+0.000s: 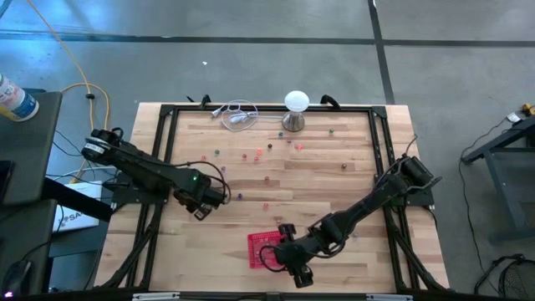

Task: Pick & Place Dice
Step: Put the red dice into the red bin

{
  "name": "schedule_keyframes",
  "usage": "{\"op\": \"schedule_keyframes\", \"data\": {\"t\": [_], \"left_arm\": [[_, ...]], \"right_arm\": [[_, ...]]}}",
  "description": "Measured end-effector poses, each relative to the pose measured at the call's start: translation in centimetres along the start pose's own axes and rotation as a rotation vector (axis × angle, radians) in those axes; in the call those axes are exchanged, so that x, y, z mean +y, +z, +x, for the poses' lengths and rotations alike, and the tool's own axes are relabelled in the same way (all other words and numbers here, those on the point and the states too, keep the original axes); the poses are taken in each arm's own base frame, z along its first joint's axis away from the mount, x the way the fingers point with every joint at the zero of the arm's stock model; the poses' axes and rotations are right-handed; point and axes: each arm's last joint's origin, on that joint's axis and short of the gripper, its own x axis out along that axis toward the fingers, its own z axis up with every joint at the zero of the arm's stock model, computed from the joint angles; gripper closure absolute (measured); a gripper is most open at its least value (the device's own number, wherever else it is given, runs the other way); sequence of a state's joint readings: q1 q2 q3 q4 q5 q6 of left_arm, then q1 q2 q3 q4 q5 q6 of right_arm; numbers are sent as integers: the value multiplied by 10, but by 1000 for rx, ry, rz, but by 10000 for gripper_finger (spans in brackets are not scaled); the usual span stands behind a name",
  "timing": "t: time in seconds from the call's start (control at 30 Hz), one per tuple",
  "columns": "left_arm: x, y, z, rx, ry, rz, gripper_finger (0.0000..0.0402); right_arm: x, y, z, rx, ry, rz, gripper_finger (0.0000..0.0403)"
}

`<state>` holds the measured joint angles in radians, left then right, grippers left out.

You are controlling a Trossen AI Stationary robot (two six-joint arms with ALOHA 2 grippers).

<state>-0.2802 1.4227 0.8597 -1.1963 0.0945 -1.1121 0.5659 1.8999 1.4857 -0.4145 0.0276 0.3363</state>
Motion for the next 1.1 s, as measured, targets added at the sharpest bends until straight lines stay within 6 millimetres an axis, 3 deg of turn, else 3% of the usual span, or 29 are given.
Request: {"op": "schedule_keyframes", "data": {"t": [0.3,0.6,0.8,1.1], "left_arm": [[0,1,0,-44,19,16,267],[0,5,1,-110,24,-126,184],[-6,-8,3,-163,40,-76,172],[1,-2,34,-90,-15,-142,172]], "right_arm": [[-3,1,0,-19,-59,-24,222],[-3,1,0,-19,-59,-24,222],[-3,1,0,-16,-50,-25,222],[-3,1,0,-16,-51,-36,222]]}}
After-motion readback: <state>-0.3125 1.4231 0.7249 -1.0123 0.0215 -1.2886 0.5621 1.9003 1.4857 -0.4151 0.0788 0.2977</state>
